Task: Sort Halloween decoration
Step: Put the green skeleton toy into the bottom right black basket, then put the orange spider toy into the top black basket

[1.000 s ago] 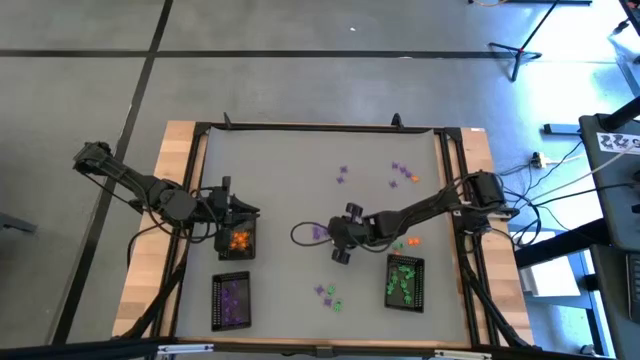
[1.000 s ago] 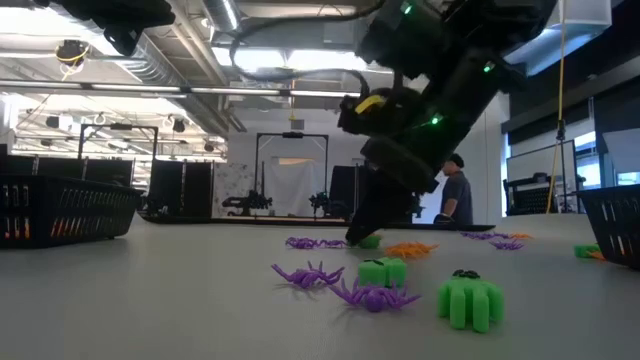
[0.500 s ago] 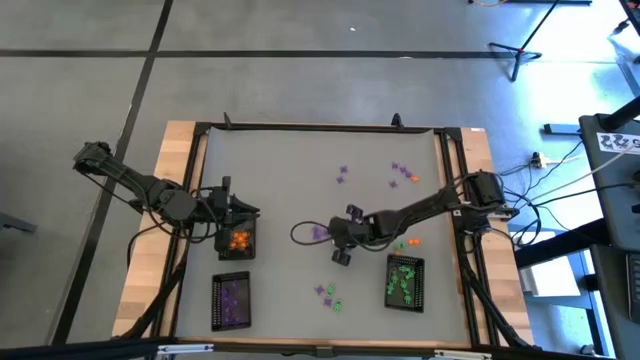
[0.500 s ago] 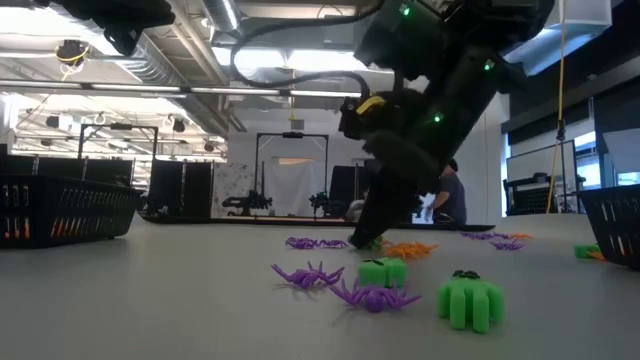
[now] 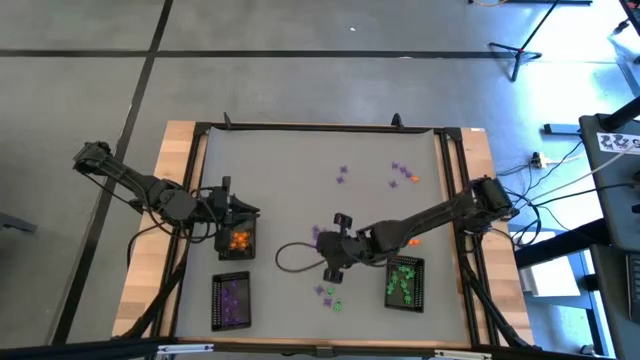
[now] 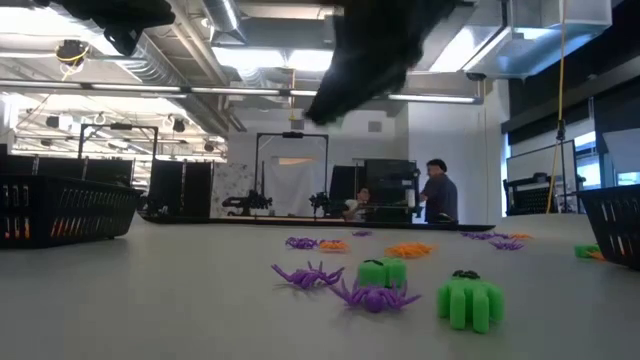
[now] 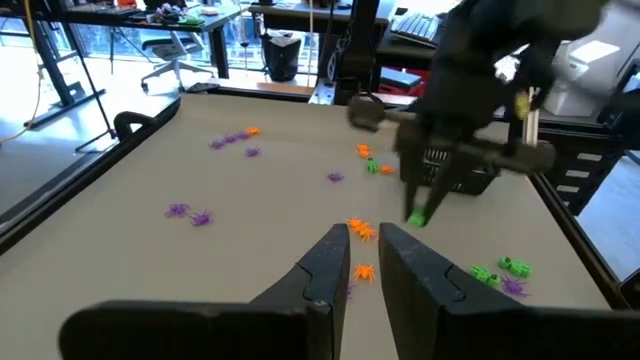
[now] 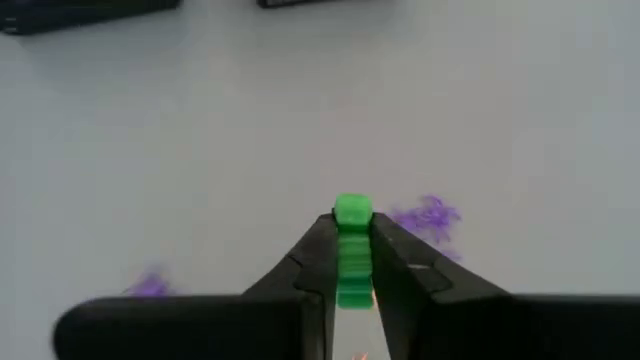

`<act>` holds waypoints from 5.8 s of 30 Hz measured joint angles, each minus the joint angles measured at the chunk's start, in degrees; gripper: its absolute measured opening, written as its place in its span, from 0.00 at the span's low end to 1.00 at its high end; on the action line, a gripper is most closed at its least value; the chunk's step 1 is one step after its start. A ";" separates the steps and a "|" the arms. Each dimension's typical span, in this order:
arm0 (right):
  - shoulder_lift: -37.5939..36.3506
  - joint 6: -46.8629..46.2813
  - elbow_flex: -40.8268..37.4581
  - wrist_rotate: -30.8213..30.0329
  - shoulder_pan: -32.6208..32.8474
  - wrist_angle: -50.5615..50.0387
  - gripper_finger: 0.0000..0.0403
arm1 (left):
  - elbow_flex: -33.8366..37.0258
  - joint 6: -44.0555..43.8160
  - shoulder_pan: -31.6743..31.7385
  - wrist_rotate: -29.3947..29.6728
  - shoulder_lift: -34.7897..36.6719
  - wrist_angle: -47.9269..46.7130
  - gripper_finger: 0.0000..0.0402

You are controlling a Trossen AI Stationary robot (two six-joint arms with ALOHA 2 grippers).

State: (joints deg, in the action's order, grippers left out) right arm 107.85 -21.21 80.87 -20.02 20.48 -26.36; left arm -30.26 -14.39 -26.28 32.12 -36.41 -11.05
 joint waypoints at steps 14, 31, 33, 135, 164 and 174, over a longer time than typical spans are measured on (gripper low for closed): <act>-9.84 -32.61 3.69 -10.64 16.43 -36.47 0.10 | 0.00 -0.01 0.00 0.00 -0.02 -0.04 0.13; -15.60 -64.96 -15.15 -6.18 30.73 -28.20 0.17 | 0.00 0.00 0.00 0.00 0.00 0.00 0.13; -15.60 -64.86 -16.21 -4.63 29.77 -27.43 0.24 | 0.00 -0.02 0.00 0.00 -0.02 -0.02 0.13; -30.24 -42.46 -28.05 15.49 20.94 -18.90 0.11 | 0.00 0.00 0.00 0.00 0.00 -0.02 0.13; -29.26 -34.76 -28.03 16.48 0.91 -27.76 0.47 | 0.00 -0.01 0.00 0.00 -0.02 -0.03 0.13; -20.27 -24.97 -28.03 23.43 -3.29 -24.40 0.47 | 0.00 0.00 0.01 0.00 -0.02 -0.03 0.13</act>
State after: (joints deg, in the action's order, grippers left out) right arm 87.58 -46.19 52.84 3.40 17.19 -50.76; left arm -30.26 -14.40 -26.26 32.12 -36.42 -11.08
